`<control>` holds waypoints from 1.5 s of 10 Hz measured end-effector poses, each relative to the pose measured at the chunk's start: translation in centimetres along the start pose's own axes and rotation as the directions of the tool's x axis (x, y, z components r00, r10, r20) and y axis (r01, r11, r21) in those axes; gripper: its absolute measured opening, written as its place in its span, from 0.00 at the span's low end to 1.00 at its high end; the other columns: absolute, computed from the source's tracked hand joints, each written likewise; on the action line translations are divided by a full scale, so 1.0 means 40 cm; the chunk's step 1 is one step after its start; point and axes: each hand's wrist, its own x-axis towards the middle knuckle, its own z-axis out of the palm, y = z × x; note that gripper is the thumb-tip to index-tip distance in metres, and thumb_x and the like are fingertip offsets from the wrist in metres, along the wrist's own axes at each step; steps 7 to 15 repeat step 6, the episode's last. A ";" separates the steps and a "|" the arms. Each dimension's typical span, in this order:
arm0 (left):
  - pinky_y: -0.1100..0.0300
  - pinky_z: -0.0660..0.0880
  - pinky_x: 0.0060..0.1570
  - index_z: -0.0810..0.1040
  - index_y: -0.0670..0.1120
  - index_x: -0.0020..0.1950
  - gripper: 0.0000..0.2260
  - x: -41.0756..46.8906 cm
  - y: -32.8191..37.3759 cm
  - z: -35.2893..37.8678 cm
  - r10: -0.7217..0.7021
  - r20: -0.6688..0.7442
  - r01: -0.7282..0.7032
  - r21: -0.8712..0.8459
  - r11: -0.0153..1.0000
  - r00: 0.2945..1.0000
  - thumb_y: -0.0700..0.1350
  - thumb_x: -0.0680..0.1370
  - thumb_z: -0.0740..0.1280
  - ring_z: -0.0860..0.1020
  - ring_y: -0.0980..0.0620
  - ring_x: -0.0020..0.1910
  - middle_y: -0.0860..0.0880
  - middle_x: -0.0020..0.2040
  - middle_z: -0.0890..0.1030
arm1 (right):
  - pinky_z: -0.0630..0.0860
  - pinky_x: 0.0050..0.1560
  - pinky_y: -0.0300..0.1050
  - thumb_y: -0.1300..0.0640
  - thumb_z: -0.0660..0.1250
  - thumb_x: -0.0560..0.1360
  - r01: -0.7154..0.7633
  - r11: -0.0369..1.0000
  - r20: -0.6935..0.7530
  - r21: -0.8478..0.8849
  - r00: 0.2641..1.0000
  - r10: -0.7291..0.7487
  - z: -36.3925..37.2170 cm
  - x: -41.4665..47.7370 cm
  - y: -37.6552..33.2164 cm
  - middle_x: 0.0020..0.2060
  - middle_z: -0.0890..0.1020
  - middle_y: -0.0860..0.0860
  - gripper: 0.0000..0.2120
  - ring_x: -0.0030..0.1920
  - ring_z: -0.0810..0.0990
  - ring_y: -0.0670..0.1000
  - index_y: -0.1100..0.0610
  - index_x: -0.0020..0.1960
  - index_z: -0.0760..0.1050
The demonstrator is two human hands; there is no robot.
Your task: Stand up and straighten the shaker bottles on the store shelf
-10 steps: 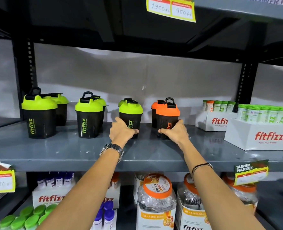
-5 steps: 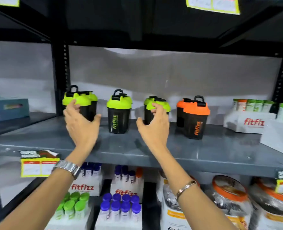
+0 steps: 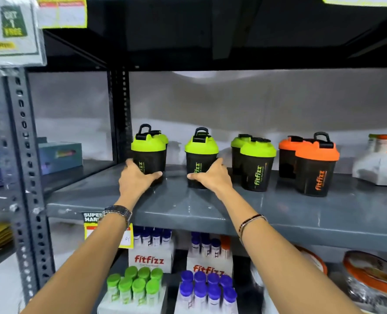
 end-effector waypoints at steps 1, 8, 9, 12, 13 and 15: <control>0.48 0.69 0.55 0.64 0.37 0.64 0.36 0.014 0.002 0.004 0.025 0.010 -0.025 0.032 0.999 1.000 0.52 0.66 0.77 0.72 0.37 0.60 0.36 0.62 0.74 | 0.72 0.59 0.51 0.48 0.75 0.62 -0.007 1.000 -0.010 -0.005 1.000 0.007 0.003 0.010 -0.004 0.66 0.70 0.59 0.41 0.64 0.72 0.61 0.61 0.67 0.60; 0.48 0.69 0.56 0.62 0.38 0.66 0.38 0.031 -0.012 -0.004 0.001 0.022 -0.001 0.035 0.999 1.000 0.54 0.65 0.77 0.71 0.37 0.61 0.38 0.62 0.73 | 0.75 0.56 0.51 0.49 0.73 0.63 -0.014 1.000 -0.041 0.010 0.999 0.014 0.018 0.023 -0.005 0.63 0.72 0.58 0.37 0.61 0.75 0.61 0.62 0.65 0.61; 0.48 0.69 0.56 0.62 0.38 0.66 0.38 0.031 -0.012 -0.004 0.001 0.022 -0.001 0.035 0.999 1.000 0.54 0.65 0.77 0.71 0.37 0.61 0.38 0.62 0.73 | 0.75 0.56 0.51 0.49 0.73 0.63 -0.014 1.000 -0.041 0.010 0.999 0.014 0.018 0.023 -0.005 0.63 0.72 0.58 0.37 0.61 0.75 0.61 0.62 0.65 0.61; 0.48 0.69 0.56 0.62 0.38 0.66 0.38 0.031 -0.012 -0.004 0.001 0.022 -0.001 0.035 0.999 1.000 0.54 0.65 0.77 0.71 0.37 0.61 0.38 0.62 0.73 | 0.75 0.56 0.51 0.49 0.73 0.63 -0.014 1.000 -0.041 0.010 0.999 0.014 0.018 0.023 -0.005 0.63 0.72 0.58 0.37 0.61 0.75 0.61 0.62 0.65 0.61; 0.48 0.69 0.56 0.62 0.38 0.66 0.38 0.031 -0.012 -0.004 0.001 0.022 -0.001 0.035 0.999 1.000 0.54 0.65 0.77 0.71 0.37 0.61 0.38 0.62 0.73 | 0.75 0.56 0.51 0.49 0.73 0.63 -0.014 1.000 -0.041 0.010 0.999 0.014 0.018 0.023 -0.005 0.63 0.72 0.58 0.37 0.61 0.75 0.61 0.62 0.65 0.61; 0.48 0.69 0.56 0.62 0.38 0.66 0.38 0.031 -0.012 -0.004 0.001 0.022 -0.001 0.035 0.999 1.000 0.54 0.65 0.77 0.71 0.37 0.61 0.38 0.62 0.73 | 0.75 0.56 0.51 0.49 0.73 0.63 -0.014 1.000 -0.041 0.010 0.999 0.014 0.018 0.023 -0.005 0.63 0.72 0.58 0.37 0.61 0.75 0.61 0.62 0.65 0.61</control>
